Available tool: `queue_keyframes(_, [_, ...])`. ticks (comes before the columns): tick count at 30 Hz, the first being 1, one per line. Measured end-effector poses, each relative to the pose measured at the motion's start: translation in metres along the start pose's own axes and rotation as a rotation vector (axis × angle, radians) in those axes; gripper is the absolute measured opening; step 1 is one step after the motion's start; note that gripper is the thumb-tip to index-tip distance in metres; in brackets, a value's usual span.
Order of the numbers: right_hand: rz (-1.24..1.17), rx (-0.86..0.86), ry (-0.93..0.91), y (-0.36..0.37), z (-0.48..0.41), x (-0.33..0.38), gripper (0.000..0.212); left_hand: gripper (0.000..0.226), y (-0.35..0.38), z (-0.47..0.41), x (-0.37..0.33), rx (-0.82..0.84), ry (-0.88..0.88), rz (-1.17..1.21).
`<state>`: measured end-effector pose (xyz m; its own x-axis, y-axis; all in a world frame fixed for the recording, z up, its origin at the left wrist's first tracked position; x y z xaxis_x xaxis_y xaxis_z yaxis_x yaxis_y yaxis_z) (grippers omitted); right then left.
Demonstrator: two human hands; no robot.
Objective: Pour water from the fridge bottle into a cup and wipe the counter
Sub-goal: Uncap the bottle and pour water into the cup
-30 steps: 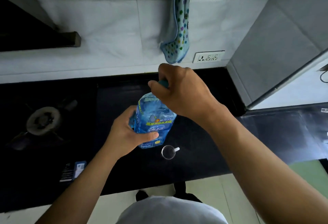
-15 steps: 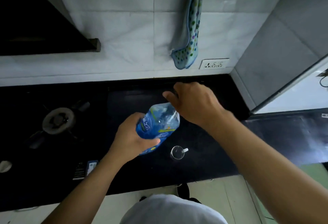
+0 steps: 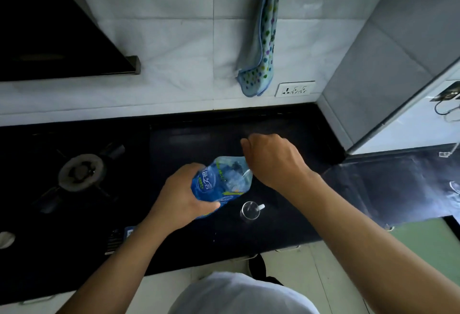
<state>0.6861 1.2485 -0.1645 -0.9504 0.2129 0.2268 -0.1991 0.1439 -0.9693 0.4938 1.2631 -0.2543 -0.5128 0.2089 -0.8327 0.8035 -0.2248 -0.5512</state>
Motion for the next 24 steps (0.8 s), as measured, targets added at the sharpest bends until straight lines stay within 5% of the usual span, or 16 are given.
queue_keyframes(2, [-0.022, 0.023, 0.112, 0.001, 0.005, -0.002, 0.045, 0.063, 0.003, 0.002, 0.0, -0.006, -0.01, 0.026])
queue_keyframes(5, [-0.168, -0.319, -0.338, -0.032, 0.019, 0.033, 0.037, 0.063, 0.004, 0.005, 0.003, 0.054, -0.019, 0.154])
queue_keyframes(8, [-0.402, -0.231, -0.63, -0.035, 0.028, 0.043, 0.021, 0.062, 0.008, 0.006, 0.009, 0.143, -0.088, 0.291])
queue_keyframes(11, [-0.434, -0.166, -0.462, -0.026, 0.018, 0.028, 0.03, 0.061, 0.007, 0.004, 0.009, 0.061, -0.099, 0.252])
queue_keyframes(15, [-0.192, -0.258, -0.132, -0.016, 0.009, 0.006, 0.046, 0.064, 0.007, -0.001, -0.001, 0.007, -0.023, 0.111])
queue_keyframes(19, [-0.392, -0.248, -0.339, -0.022, 0.015, 0.015, 0.015, 0.065, 0.004, -0.004, -0.001, -0.015, -0.024, 0.106])
queue_keyframes(22, [-0.528, -0.147, -0.256, -0.021, 0.014, 0.006, 0.044, 0.065, 0.005, -0.003, 0.001, -0.017, -0.032, 0.1])
queue_keyframes(24, [-0.402, -0.2, -0.124, -0.02, 0.01, -0.005, 0.044, 0.065, 0.006, -0.002, 0.001, -0.015, -0.025, 0.086])
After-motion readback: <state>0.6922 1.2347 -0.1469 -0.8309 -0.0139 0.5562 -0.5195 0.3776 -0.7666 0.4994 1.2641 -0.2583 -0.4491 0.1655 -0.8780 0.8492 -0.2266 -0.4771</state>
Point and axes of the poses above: each hand's wrist, its own z-axis away from the middle knuckle, its own y-axis out of the palm, x = y × z, the point moved 9 cm from there along -z, towards the middle knuckle, and after that the axes turned 9 degrees about -x, right-handed, at the moved point
